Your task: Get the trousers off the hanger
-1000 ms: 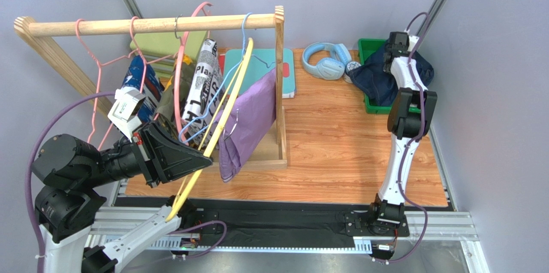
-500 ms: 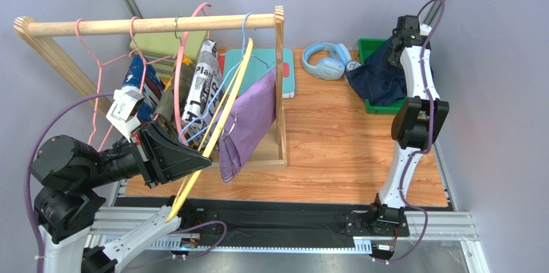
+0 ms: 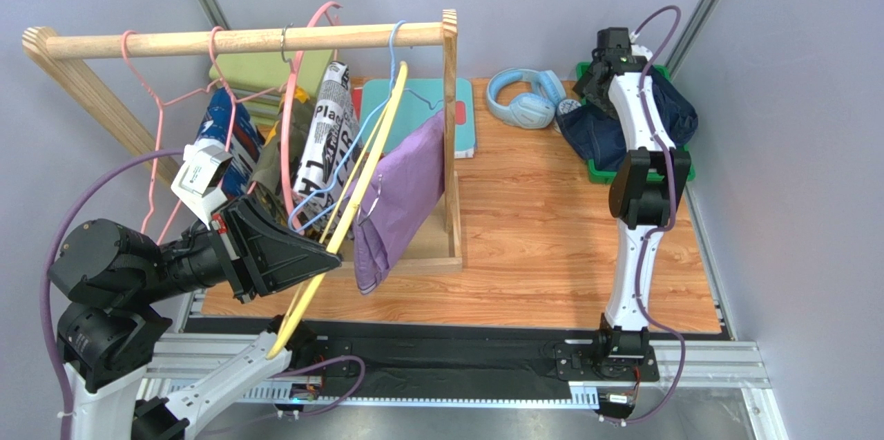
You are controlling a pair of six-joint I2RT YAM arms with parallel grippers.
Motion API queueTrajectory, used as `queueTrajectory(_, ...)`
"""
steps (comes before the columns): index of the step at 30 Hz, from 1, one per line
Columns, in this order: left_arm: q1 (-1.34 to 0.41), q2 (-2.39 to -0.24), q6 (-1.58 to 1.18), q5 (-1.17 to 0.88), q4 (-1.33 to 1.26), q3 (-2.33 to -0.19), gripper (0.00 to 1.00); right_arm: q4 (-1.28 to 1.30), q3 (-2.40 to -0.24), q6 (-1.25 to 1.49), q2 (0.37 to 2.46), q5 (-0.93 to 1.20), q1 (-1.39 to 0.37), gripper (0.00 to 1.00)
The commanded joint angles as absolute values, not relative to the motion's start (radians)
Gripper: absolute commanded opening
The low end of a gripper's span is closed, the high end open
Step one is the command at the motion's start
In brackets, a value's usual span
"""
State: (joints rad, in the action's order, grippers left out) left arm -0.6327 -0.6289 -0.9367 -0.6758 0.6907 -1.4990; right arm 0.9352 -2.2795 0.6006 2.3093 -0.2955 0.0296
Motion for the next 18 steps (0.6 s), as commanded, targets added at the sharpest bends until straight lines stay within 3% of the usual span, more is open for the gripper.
queueTrajectory(1, -0.644, -0.609, -0.922, -0.776, 0.546, -1.508, 0.00, 0.841, -2.258, 0.690, 2.328, -0.314, 0.028, 0.66)
queueTrajectory(5, -0.644, -0.611, -0.919, -0.778, 0.546, -1.509, 0.00, 0.830, -2.221, 0.703, 2.345, -0.351, 0.029, 0.58)
queueTrajectory(8, -0.644, -0.612, -0.917, -0.779, 0.546, -1.509, 0.00, 0.812, -2.198, 0.700, 2.341, -0.356, 0.029, 0.42)
queueTrajectory(12, -0.644, -0.609, -0.917, -0.782, 0.546, -1.511, 0.00, 0.807, -2.184, 0.681, 2.327, -0.351, 0.037, 0.02)
queueTrajectory(18, -0.644, -0.601, -0.923, -0.781, 0.546, -1.509, 0.00, 0.798, -2.132, 0.632, 2.218, -0.364, 0.066, 0.00)
